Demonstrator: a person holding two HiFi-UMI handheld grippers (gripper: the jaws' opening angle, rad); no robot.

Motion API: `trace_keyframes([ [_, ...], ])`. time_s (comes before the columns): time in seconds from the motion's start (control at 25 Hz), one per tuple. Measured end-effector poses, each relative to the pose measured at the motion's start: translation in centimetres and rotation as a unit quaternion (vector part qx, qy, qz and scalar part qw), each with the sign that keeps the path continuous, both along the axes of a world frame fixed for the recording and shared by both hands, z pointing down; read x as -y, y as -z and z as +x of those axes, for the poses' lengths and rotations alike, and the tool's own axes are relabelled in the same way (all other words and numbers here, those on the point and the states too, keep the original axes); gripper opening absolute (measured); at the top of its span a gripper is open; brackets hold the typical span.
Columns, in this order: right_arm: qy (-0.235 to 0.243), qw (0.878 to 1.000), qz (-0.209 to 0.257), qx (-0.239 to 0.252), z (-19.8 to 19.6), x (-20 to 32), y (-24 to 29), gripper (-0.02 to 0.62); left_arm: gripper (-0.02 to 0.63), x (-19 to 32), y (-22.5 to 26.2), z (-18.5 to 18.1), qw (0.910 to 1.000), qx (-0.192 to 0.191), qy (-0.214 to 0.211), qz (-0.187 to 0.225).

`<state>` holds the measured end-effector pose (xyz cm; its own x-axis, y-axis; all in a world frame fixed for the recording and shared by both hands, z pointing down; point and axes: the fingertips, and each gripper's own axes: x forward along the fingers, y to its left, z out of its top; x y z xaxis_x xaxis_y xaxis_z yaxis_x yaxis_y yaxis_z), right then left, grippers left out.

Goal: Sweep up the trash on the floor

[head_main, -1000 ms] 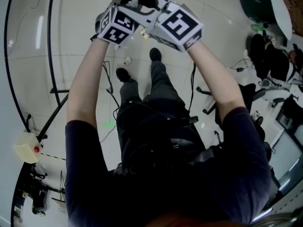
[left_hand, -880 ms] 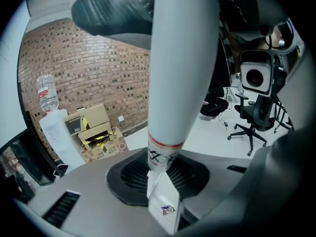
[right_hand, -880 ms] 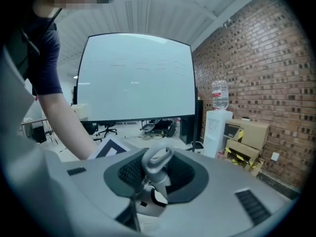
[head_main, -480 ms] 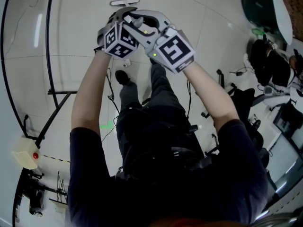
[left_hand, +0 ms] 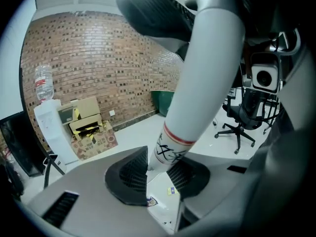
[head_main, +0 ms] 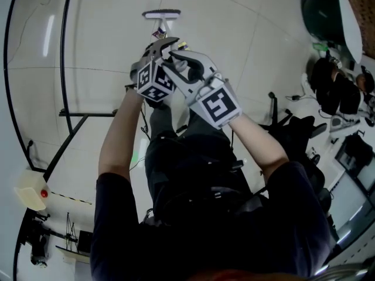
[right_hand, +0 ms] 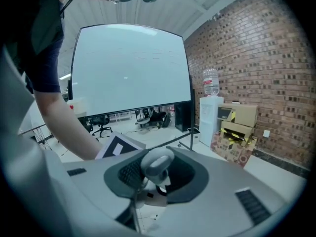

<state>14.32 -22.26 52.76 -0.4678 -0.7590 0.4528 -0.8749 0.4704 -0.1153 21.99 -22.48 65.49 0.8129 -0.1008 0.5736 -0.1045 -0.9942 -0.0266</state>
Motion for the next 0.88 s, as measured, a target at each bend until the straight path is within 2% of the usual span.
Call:
trace_keyframes([
  [0.24,-0.045,0.999,-0.012,0.005,-1.2,-2.6,-0.1,0.124,0.101,-2.9,0.0,-1.5,0.9998,-0.004,-0.001,-0.022],
  [0.48,-0.056,0.998,-0.033,0.021,-3.6,-5.3,-0.3,0.124,0.101,-5.6,-0.2,-3.9,0.9997,-0.006,0.002,-0.025],
  [0.88,-0.076,0.996,-0.041,0.028,-7.1,-8.9,0.5,0.126,0.103,-9.7,0.7,-7.6,0.9990,-0.001,-0.033,-0.031],
])
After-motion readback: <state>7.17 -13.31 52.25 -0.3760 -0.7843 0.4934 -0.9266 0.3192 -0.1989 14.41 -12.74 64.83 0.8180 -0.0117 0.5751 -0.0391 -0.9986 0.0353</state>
